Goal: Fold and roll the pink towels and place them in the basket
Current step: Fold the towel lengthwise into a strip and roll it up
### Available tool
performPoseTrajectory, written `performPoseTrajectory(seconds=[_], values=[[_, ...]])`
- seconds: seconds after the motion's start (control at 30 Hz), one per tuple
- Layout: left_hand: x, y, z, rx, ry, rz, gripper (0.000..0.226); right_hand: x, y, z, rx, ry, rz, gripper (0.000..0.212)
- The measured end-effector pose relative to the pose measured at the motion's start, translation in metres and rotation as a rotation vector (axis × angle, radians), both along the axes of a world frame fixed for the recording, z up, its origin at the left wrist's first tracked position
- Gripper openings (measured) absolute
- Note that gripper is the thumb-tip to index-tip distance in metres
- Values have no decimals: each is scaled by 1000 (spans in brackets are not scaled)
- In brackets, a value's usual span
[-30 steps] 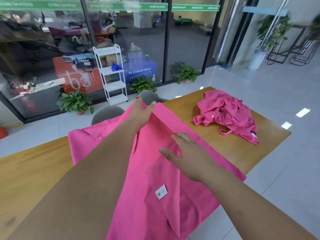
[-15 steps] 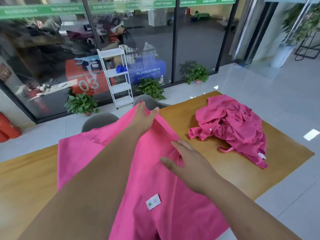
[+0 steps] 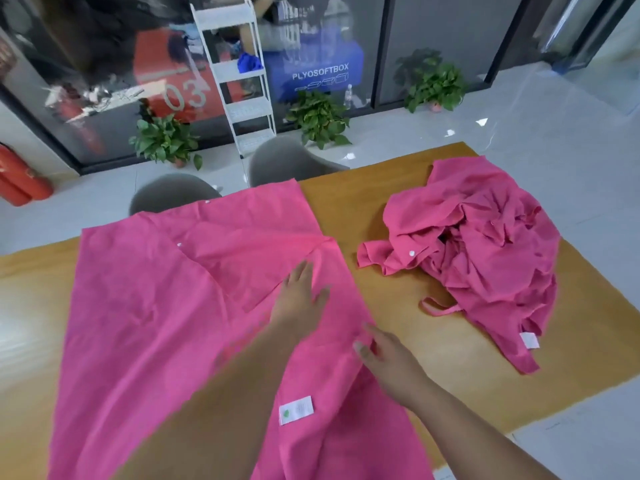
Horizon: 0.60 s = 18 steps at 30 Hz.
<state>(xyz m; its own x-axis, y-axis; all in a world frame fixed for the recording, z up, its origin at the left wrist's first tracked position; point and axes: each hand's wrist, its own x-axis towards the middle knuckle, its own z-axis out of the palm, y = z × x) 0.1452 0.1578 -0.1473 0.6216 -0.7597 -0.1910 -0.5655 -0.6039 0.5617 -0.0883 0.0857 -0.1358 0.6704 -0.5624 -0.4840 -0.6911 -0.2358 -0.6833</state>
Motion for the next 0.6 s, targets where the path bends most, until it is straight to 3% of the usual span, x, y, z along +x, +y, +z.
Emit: performPoseTrajectory(seconds=[0.2,0.47,0.6], values=[[-73,119,-39,-11,-209,-42,51,-14,9,-26,-81,-57,-32,59],[-109,184,-39,171,-156,-26,59,-18,56,-24,-251,13,-51,66],[-104,181,-34,124,-107,-75,66,-30,94,-19,-290,55,-43,67]])
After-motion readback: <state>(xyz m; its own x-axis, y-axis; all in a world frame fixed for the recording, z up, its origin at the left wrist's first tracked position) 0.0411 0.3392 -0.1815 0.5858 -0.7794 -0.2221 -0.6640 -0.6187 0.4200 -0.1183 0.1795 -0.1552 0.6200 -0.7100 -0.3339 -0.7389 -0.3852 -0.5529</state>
